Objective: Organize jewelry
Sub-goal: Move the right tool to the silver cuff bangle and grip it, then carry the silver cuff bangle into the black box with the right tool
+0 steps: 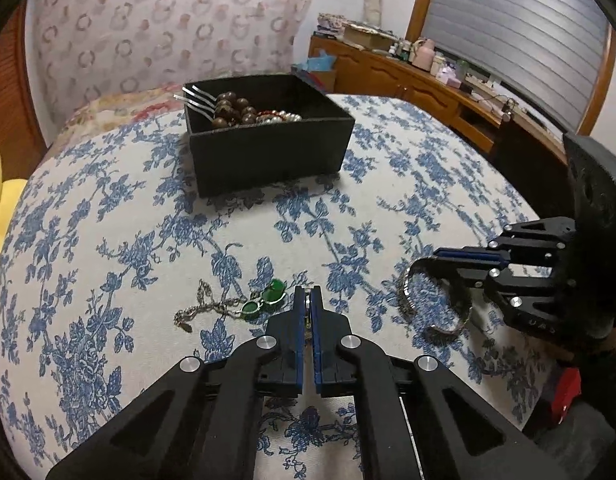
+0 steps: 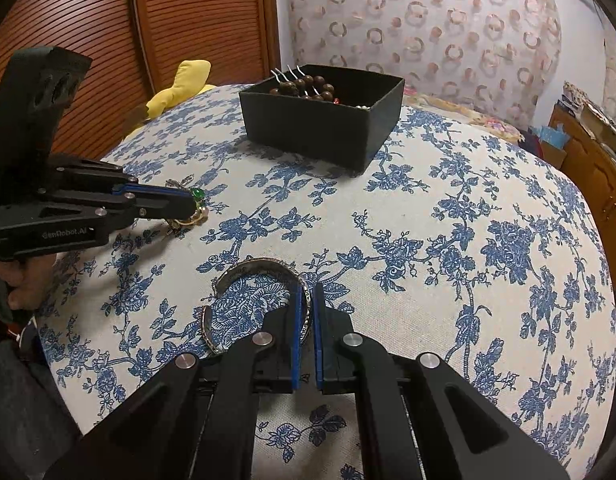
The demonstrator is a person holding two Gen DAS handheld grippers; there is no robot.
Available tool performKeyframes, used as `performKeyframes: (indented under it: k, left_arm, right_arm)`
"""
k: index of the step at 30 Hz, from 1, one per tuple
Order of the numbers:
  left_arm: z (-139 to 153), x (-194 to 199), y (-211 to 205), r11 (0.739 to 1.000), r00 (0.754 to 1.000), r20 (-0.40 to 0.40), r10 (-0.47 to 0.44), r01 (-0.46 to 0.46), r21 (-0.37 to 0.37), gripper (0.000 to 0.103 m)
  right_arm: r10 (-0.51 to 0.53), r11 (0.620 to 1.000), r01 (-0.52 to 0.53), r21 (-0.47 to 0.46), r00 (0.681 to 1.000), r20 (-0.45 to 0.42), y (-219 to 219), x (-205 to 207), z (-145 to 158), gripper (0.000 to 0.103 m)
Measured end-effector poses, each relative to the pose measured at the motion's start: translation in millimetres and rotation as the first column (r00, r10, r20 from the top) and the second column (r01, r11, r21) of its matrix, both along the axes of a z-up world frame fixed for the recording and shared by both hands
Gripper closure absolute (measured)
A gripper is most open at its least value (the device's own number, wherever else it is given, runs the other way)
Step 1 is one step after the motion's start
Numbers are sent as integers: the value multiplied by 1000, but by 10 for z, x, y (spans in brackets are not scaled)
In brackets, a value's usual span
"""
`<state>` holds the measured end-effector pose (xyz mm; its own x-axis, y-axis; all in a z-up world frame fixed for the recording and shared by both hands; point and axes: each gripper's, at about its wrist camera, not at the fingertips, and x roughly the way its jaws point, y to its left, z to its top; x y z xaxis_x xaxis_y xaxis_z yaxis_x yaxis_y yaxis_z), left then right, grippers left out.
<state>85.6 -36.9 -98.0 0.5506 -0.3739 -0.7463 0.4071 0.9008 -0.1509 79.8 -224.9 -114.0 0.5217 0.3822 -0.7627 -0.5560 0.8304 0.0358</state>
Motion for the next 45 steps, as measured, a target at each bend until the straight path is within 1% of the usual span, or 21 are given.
performKeyframes:
  k: [3, 9, 14, 21, 26, 29, 32, 38, 45]
  left_arm:
    - [53, -6, 7, 1000, 1000, 13, 1, -1, -10, 101]
    - [214, 10, 94, 997, 999, 34, 20, -18, -68, 101]
    - [344, 60, 147, 996, 998, 54, 34, -29, -87, 101]
    - [471, 264, 186, 993, 996, 73, 57, -49, -103, 101]
    - [578, 437, 169, 993, 993, 91, 73, -63, -101, 101]
    - [633, 551, 155, 994, 991, 107, 79, -70, -87, 101]
    - [666, 674, 147, 994, 990, 113, 87, -78, -79, 101]
    - [664, 913, 128, 994, 989, 107, 98, -92, -60, 101]
    - [633, 1112, 114, 994, 990, 92, 103, -99, -46, 101]
  right_arm:
    - [0, 1000, 0, -1, 1000, 0, 3, 2, 0, 97]
    - [0, 1000, 0, -3, 1000, 11, 6, 6, 29, 97]
    - [-8, 1000, 7, 13, 999, 34, 5, 86, 132, 97]
    - [-5, 999, 2, 34, 997, 76, 12, 311, 314, 97]
    - [-7, 998, -1, 69, 993, 120, 2, 567, 512, 97]
    - [-12, 996, -2, 92, 989, 145, 4, 747, 620, 97]
    - [-17, 994, 1, 106, 987, 158, 9, 930, 683, 97]
    - [-22, 992, 4, 126, 989, 147, 77, 1274, 674, 97]
    - [-15, 989, -3, 150, 992, 124, 147, 1482, 594, 97]
